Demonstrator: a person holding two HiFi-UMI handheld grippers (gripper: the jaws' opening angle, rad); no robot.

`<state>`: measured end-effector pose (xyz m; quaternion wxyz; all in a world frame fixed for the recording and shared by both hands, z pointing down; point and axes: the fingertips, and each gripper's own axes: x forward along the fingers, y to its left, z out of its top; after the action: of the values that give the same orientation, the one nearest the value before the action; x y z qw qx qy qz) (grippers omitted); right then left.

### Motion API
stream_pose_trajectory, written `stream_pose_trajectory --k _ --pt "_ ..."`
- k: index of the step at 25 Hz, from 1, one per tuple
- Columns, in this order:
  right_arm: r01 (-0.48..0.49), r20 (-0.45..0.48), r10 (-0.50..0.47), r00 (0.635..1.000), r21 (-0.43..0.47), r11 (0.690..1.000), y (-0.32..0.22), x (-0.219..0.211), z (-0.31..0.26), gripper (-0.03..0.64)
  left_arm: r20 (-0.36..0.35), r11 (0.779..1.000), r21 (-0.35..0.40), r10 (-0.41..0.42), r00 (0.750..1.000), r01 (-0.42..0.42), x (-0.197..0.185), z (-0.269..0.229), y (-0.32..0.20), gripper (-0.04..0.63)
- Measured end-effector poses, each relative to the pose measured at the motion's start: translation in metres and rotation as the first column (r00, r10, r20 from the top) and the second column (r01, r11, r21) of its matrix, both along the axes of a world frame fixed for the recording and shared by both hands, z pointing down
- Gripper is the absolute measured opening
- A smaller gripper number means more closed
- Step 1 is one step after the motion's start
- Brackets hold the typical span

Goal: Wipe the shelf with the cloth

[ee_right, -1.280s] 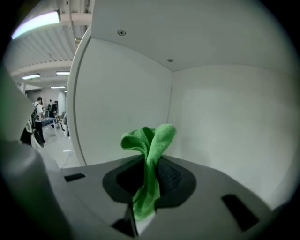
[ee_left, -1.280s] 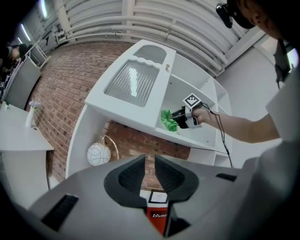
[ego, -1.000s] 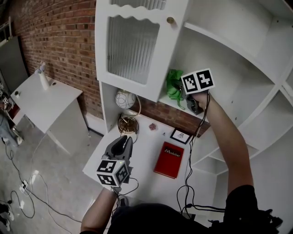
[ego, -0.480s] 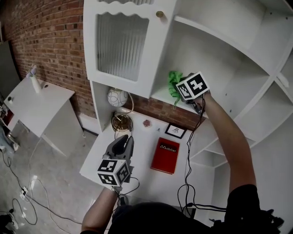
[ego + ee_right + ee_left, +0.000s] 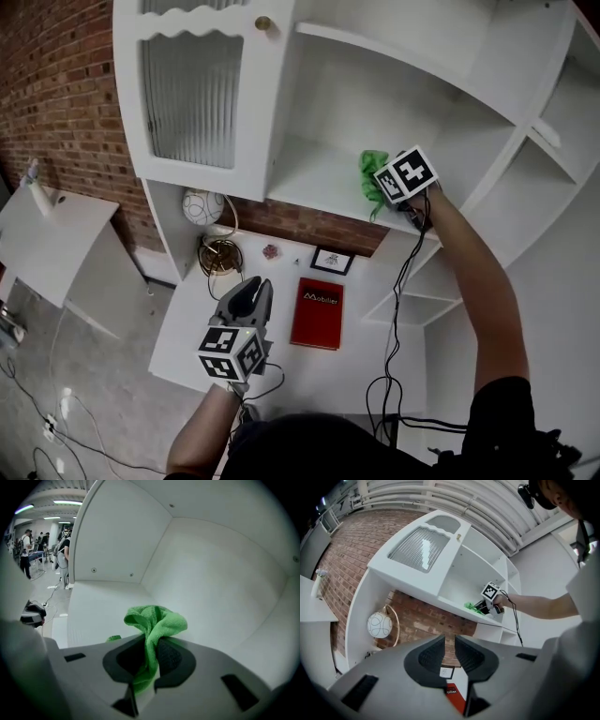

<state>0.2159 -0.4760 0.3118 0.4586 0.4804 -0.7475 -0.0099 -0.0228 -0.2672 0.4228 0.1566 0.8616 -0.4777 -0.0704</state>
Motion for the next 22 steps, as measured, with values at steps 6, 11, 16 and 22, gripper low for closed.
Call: stream_pose_trajectory --k 6,11,16,22 --pt "-0.057 -0.131 0.051 0.990 -0.045 0.997 0.011 0.043 0.002 0.052 -0.009 0.999 -0.006 0.035 0.999 -0.035 0.014 0.002 -0.003 0.064" --pt "-0.077 -0.317 0.057 0.947 -0.051 0.996 0.017 0.063 0.003 0.052 -0.009 0.999 -0.001 0.047 0.999 -0.047 0.018 0.003 -0.004 0.064" --pt "-0.130 -0.536 0.068 0.842 -0.080 0.988 0.024 0.089 0.009 0.052 -0.022 0.999 -0.003 0.041 0.999 -0.042 0.014 0.005 -0.005 0.064" --pt "-0.175 -0.775 0.029 0.631 -0.106 0.979 0.031 0.116 0.014 0.051 -0.002 0.999 0.025 0.038 0.999 -0.038 0.011 0.000 -0.006 0.064"
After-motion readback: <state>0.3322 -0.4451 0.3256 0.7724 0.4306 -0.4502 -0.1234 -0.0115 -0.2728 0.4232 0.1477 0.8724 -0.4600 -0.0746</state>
